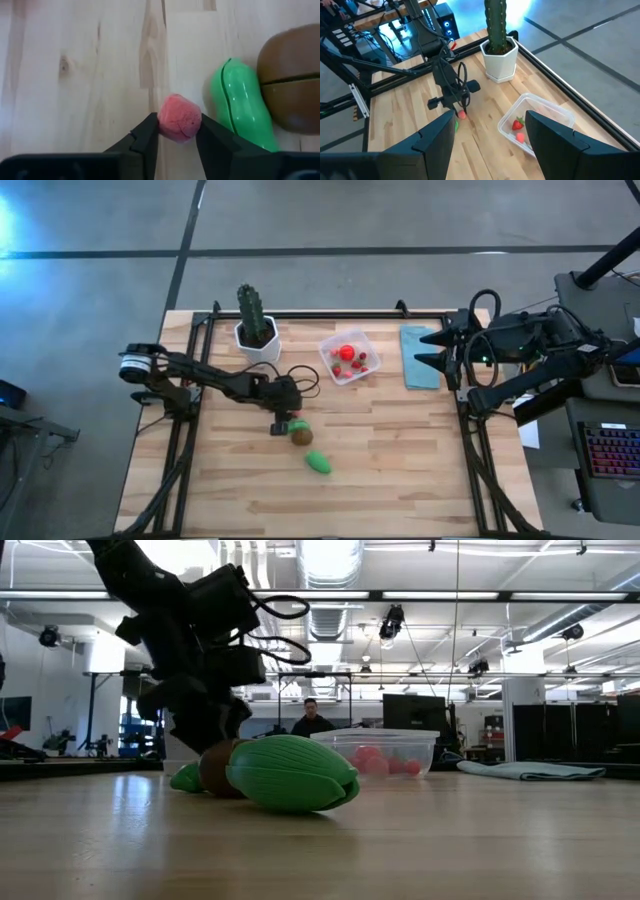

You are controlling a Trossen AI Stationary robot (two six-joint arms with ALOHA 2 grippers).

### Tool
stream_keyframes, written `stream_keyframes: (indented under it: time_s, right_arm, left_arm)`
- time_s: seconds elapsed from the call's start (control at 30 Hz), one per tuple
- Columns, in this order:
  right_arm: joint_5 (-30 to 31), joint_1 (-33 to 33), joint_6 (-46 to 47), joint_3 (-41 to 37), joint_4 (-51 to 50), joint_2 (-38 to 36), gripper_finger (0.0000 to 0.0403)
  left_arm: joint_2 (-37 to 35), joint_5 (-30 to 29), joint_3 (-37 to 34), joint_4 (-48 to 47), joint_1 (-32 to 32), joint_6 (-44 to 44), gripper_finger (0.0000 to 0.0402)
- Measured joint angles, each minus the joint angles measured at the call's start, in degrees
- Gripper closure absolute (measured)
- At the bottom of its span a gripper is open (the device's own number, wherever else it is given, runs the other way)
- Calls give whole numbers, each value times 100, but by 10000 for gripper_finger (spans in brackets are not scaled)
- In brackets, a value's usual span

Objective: Pick and placing Produce into tupperware
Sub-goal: Put the peach into the transparent bin, then put the peas into the transparent bin

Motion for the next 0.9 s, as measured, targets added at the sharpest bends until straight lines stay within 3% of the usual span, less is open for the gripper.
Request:
stream_keyframes:
  time_s: [0.2, 0.4, 0.53, 0.9]
  right_arm:
    - [2, 0, 22, 0, -35, 0, 170]
    - [4, 0, 22, 0, -35, 0, 170]
    - [9, 0, 45, 0, -33, 0, 170]
    - [11, -2, 216, 0, -46, 17, 170]
  left_arm:
    - [-29, -185, 268, -42, -1, -234, 310]
    - [-53, -1093, 1280, 32, 144, -597, 311]
    - [88, -1373, 2042, -30, 381, -592, 311]
    - [1307, -1355, 3222, -36, 999, -184, 240]
